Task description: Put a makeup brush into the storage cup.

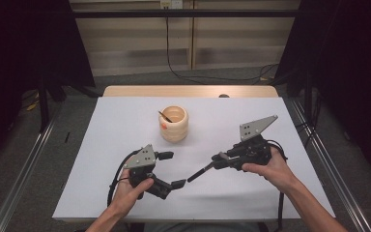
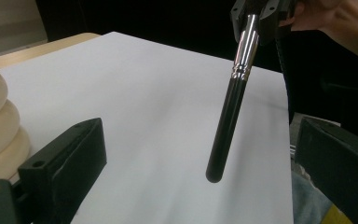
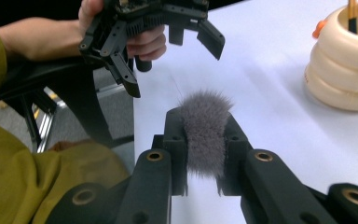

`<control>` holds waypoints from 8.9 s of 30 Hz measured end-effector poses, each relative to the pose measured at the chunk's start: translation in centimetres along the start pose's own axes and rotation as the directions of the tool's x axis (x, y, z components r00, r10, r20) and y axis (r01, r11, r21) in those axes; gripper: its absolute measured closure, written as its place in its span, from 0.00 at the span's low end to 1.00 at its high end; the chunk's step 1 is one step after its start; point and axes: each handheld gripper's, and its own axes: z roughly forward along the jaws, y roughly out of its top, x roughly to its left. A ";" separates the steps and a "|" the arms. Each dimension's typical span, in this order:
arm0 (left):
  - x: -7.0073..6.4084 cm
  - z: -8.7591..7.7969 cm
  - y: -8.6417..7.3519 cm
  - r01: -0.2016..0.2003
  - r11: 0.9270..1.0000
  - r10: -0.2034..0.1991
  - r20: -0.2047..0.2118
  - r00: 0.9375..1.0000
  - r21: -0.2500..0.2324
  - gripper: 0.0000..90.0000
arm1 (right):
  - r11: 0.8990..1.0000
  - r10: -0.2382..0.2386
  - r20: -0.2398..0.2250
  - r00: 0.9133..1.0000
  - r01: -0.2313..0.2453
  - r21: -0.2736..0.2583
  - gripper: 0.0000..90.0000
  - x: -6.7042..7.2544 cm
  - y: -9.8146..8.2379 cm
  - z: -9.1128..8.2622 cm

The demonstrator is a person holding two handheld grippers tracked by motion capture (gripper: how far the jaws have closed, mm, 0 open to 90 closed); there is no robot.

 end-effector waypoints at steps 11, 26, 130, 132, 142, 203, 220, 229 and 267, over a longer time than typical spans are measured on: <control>-0.3 0.6 0.1 -0.005 1.000 0.005 0.014 1.000 0.007 0.03 | 0.993 0.004 0.003 1.000 -0.005 0.117 0.86 -0.1 1.4 1.0; -1.0 1.7 0.7 -0.018 1.000 0.018 0.025 1.000 0.008 0.03 | 0.973 0.011 0.003 1.000 -0.011 0.231 0.86 -0.4 3.1 1.7; -0.2 4.1 2.2 -0.023 0.998 0.018 0.083 0.996 0.064 0.87 | 0.997 0.039 0.099 0.994 -0.032 -0.070 0.01 -0.1 0.5 0.8; -0.2 4.0 2.2 -0.021 0.998 0.016 0.079 0.997 0.064 0.87 | 0.996 0.046 0.111 0.993 -0.037 -0.081 0.01 -0.1 0.2 0.6; 0.2 3.0 2.3 -0.007 0.999 0.004 0.054 0.999 0.045 0.87 | 0.987 0.083 0.130 0.988 -0.064 -0.144 0.01 0.2 -1.5 -0.3; 6.4 -2.7 6.8 0.022 0.995 -0.041 -0.184 0.982 -0.100 0.87 | 0.945 0.213 0.417 0.884 -0.079 -0.317 0.01 3.7 -12.0 -3.7; 9.6 -3.0 8.7 0.032 0.990 -0.069 -0.266 0.962 -0.140 0.87 | 0.938 0.225 0.457 0.861 -0.064 -0.342 0.01 3.7 -12.7 -3.7; 10.9 -2.1 9.5 0.031 0.989 -0.073 -0.293 0.953 -0.148 0.87 | 0.937 0.227 0.458 0.859 -0.065 -0.343 0.01 3.7 -12.7 -3.5; 13.8 3.0 8.1 0.041 0.990 -0.084 -0.334 0.939 -0.133 0.87 | 0.936 0.215 0.461 0.861 -0.046 -0.349 0.01 3.7 -12.8 -3.6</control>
